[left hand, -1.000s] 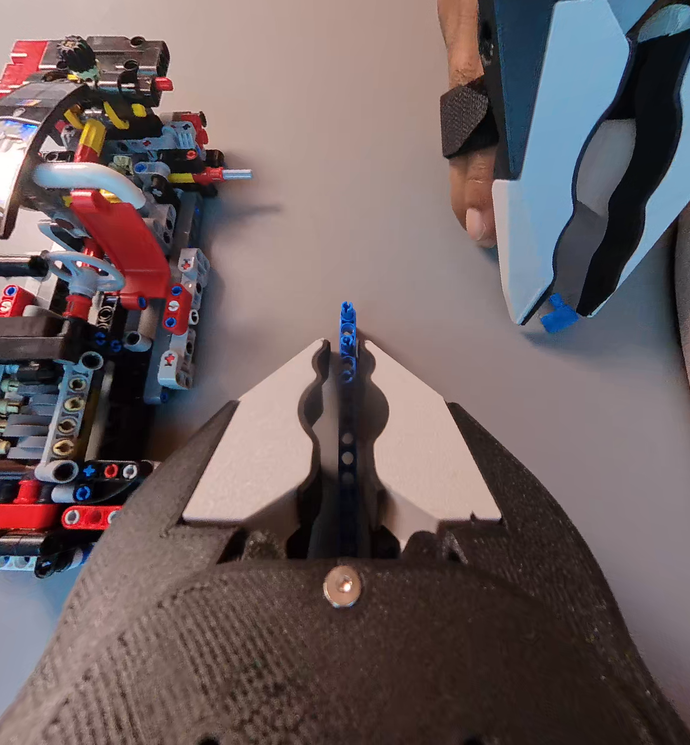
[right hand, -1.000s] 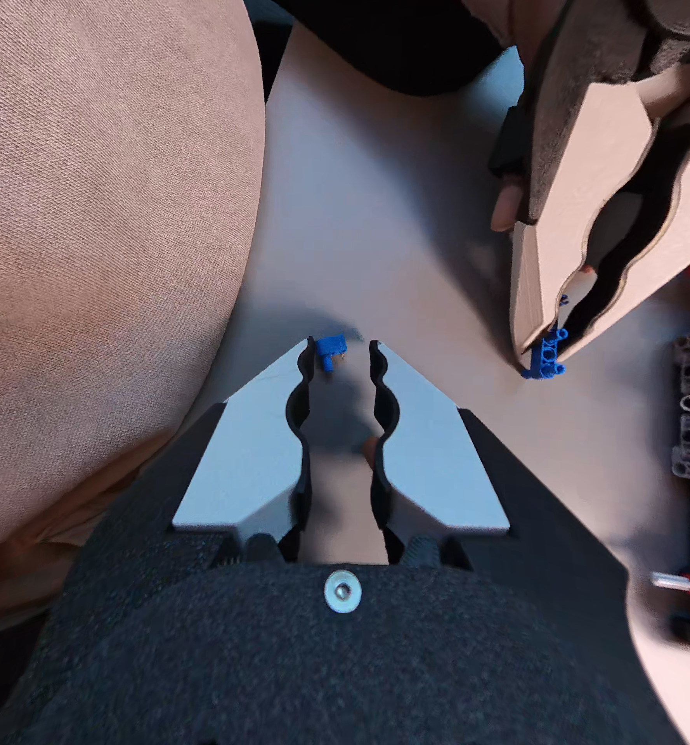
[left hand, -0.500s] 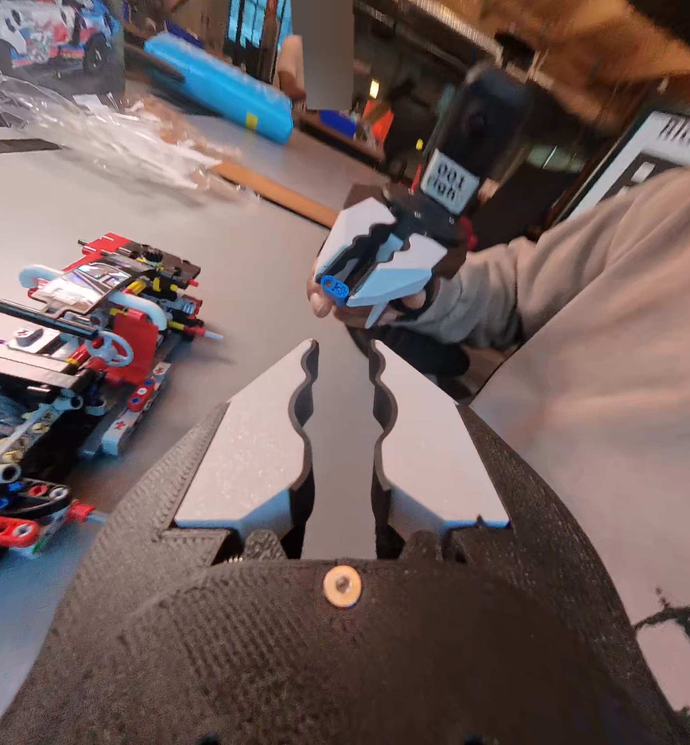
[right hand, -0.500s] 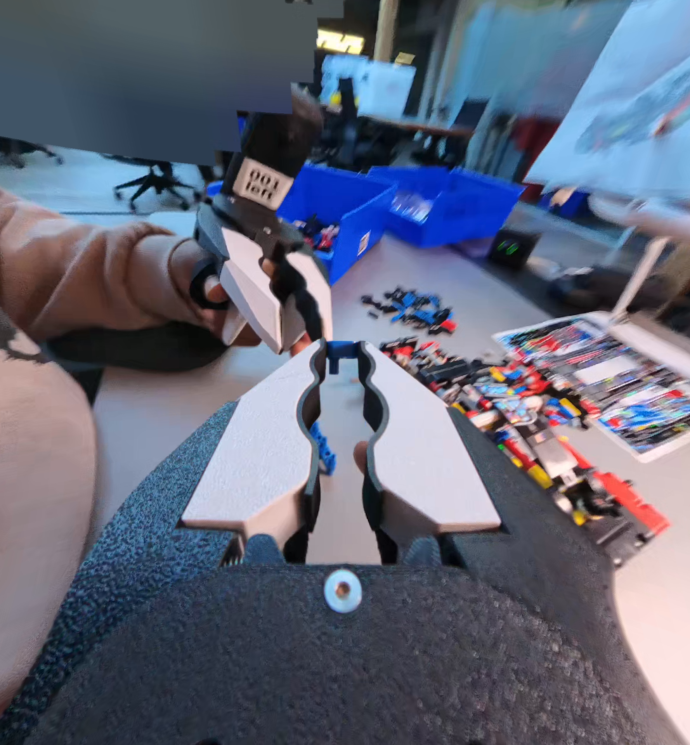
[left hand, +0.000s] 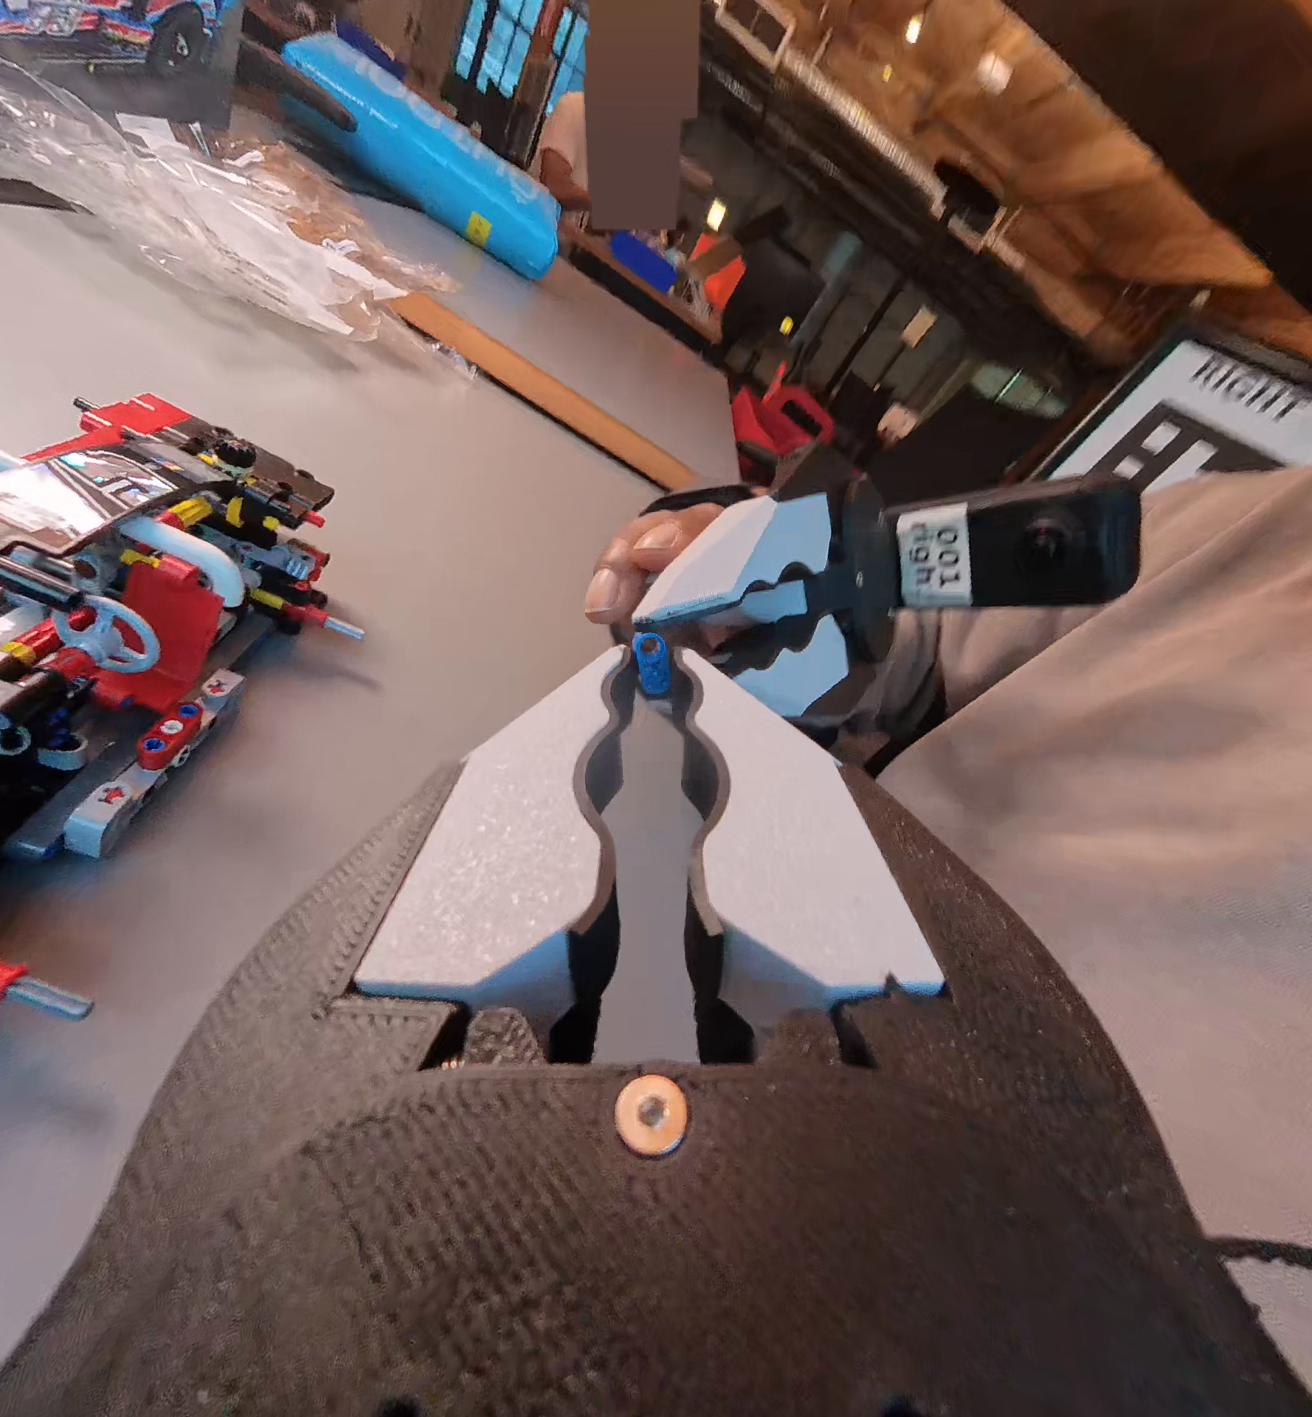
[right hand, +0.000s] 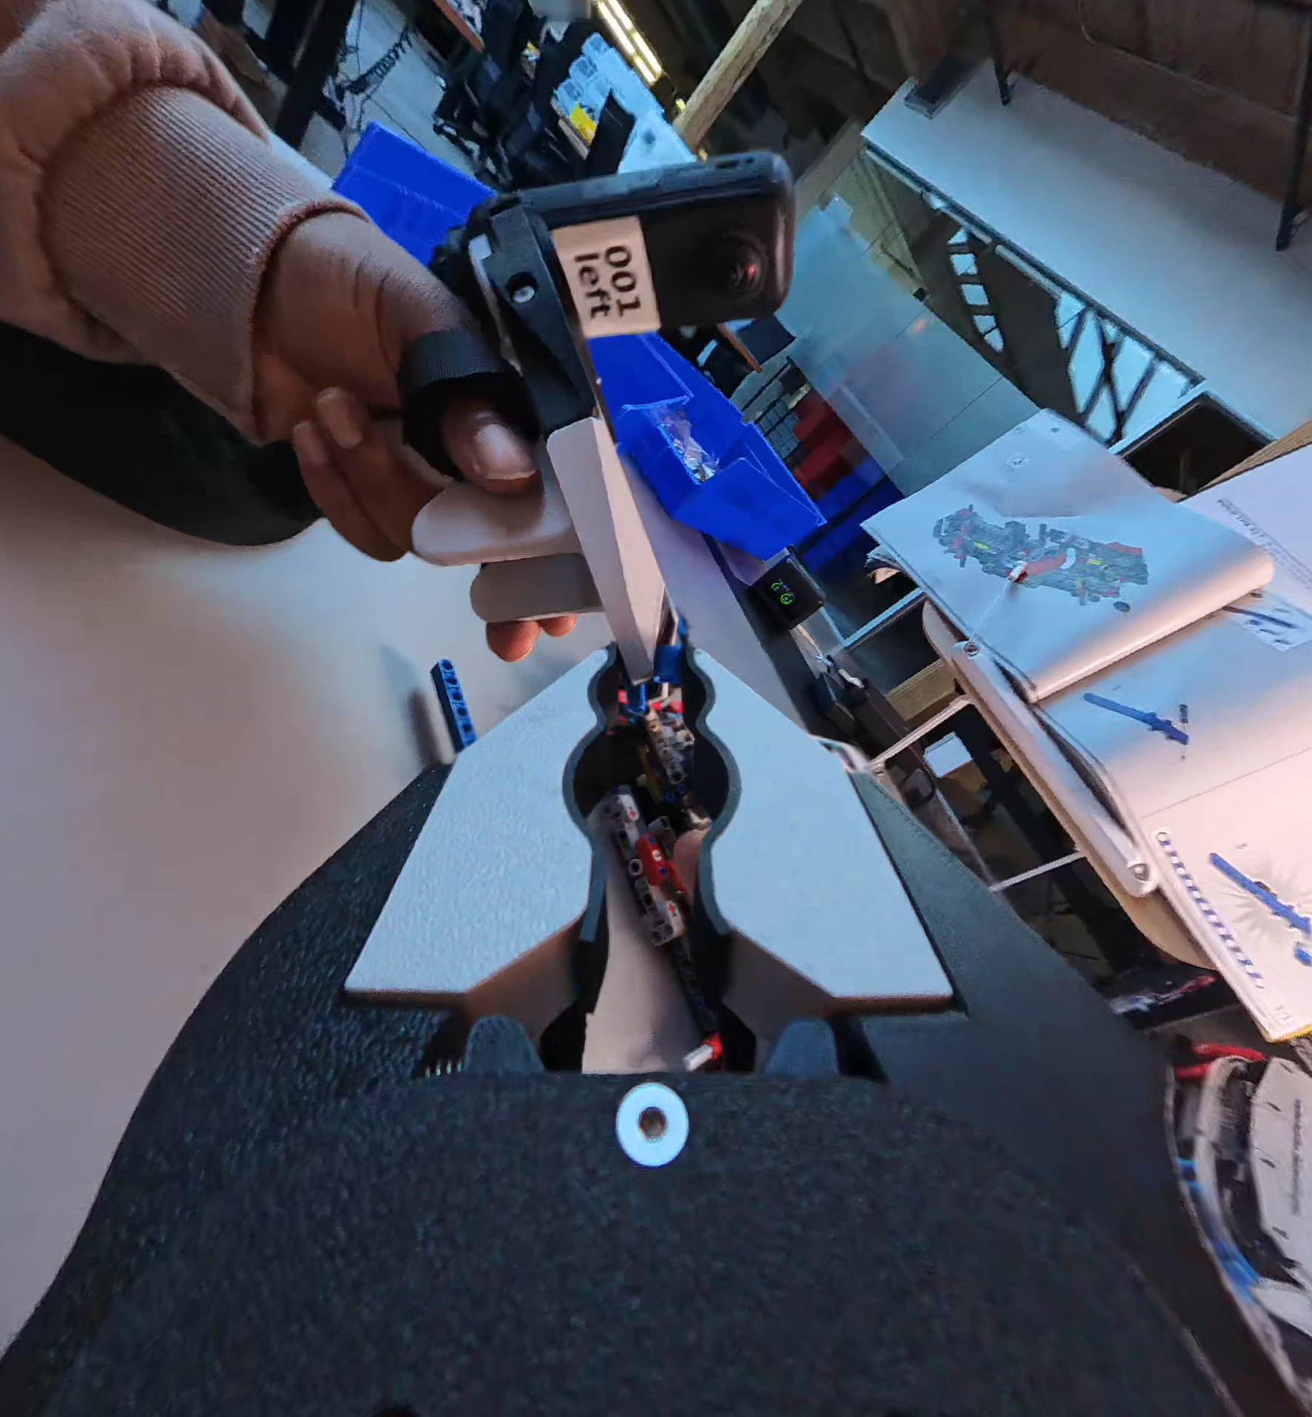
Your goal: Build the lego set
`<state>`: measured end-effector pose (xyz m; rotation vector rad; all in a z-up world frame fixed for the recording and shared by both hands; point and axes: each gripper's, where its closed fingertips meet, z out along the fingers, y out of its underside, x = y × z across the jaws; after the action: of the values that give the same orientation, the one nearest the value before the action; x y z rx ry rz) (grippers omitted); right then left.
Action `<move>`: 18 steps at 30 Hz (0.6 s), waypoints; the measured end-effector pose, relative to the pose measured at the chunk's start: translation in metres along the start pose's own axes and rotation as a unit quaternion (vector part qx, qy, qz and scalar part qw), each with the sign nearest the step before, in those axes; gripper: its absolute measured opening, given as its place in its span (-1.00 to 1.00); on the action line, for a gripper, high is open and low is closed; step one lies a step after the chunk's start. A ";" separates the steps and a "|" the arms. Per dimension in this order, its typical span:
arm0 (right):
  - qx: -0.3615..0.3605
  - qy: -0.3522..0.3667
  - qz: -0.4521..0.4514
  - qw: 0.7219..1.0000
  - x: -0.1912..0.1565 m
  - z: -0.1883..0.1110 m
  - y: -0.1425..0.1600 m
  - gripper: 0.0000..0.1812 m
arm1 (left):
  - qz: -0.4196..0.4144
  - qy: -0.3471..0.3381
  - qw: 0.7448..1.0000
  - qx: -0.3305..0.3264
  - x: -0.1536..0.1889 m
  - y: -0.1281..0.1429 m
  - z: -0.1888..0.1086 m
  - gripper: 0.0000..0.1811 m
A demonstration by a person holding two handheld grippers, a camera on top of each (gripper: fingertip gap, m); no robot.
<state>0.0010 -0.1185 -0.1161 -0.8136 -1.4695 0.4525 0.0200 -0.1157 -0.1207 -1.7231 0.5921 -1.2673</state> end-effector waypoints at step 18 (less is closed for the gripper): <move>-0.028 -0.292 0.037 0.955 -0.049 -0.018 0.016 -0.90 | -0.024 0.142 0.968 -0.208 0.008 0.053 0.001 -0.94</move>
<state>0.0171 -0.1466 -0.1597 -0.8188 -2.0071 0.7554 0.0298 -0.1478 -0.1629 -1.9118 1.0496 -1.5176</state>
